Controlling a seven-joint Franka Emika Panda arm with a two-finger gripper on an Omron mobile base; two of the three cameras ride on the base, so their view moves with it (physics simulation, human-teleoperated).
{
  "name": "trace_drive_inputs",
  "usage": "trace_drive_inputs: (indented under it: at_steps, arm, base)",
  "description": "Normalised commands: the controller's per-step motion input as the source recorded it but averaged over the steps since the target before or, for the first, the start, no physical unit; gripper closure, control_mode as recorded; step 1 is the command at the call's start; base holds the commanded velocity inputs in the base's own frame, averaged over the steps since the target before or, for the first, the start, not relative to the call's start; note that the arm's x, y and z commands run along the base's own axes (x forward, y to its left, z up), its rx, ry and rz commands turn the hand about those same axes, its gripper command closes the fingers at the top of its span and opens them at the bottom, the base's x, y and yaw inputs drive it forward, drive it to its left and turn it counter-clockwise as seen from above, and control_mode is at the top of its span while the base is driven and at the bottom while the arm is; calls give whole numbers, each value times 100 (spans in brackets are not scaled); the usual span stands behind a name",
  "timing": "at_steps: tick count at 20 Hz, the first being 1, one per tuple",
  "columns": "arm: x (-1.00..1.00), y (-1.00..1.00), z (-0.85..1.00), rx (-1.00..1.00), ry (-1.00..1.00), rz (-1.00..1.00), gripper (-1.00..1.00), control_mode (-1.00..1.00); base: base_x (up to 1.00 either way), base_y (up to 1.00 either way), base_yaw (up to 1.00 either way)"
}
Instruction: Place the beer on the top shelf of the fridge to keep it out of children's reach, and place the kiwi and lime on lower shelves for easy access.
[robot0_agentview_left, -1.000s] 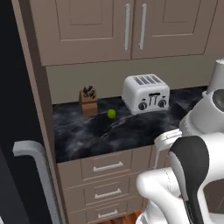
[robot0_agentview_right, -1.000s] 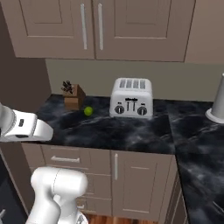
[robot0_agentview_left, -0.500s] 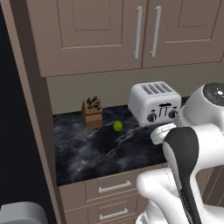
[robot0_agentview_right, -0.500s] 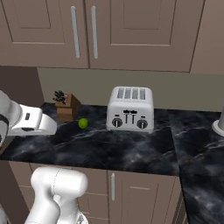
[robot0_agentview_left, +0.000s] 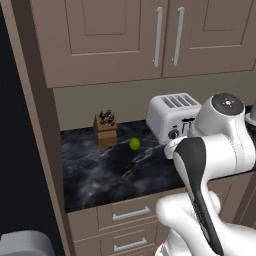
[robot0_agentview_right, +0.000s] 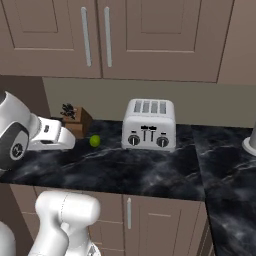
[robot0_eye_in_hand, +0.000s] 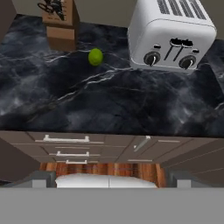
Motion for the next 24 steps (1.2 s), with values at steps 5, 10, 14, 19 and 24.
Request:
trace_drive_inputs:
  at_steps: [5,10,14,19,24]
  arm:
    - [49,4,-35,0,0,0,-100,-100]
    - [46,18,-38,0,0,0,-100,-100]
    - [57,30,-39,5,0,-1,-100,-100]
    - [42,5,-27,8,0,-1,-100,-100]
    - [28,0,-15,4,0,-2,-100,-100]
  base:
    - [0,0,0]
    - [0,0,0]
    - [0,0,0]
    - [0,0,0]
    - [0,0,0]
